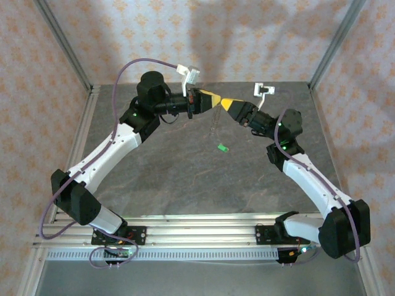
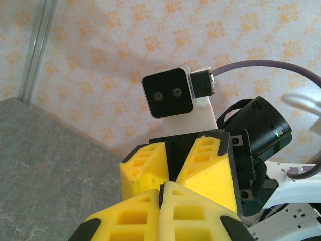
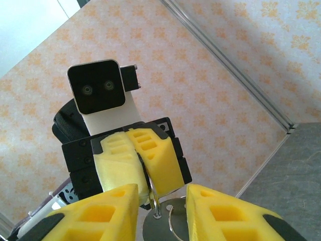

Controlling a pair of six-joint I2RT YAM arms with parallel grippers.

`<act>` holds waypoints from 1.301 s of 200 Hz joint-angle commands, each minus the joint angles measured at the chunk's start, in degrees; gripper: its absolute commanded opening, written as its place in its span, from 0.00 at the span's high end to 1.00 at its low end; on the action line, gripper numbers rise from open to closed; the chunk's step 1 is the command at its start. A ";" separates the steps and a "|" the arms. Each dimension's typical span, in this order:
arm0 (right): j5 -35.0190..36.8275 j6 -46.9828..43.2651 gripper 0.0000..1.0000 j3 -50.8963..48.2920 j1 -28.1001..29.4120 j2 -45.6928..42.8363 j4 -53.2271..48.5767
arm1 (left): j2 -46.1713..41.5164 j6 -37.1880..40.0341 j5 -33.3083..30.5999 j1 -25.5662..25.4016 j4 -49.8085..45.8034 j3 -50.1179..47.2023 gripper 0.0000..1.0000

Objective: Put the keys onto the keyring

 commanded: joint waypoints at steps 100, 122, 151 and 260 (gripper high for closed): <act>-1.38 0.86 1.00 3.19 1.37 3.18 5.77 | 1.19 0.56 0.99 -1.66 1.28 2.20 1.00; 2.30 -0.49 1.00 1.87 1.37 2.26 4.72 | 0.22 -1.52 -5.61 -1.68 1.83 1.02 0.76; 7.64 -0.64 1.00 -0.19 1.37 1.22 6.11 | -3.45 -8.24 -22.58 -1.20 4.33 -4.14 0.45; 14.54 4.58 1.00 -0.69 1.99 4.47 16.05 | -5.58 -21.73 -27.16 -2.85 23.54 -15.10 0.58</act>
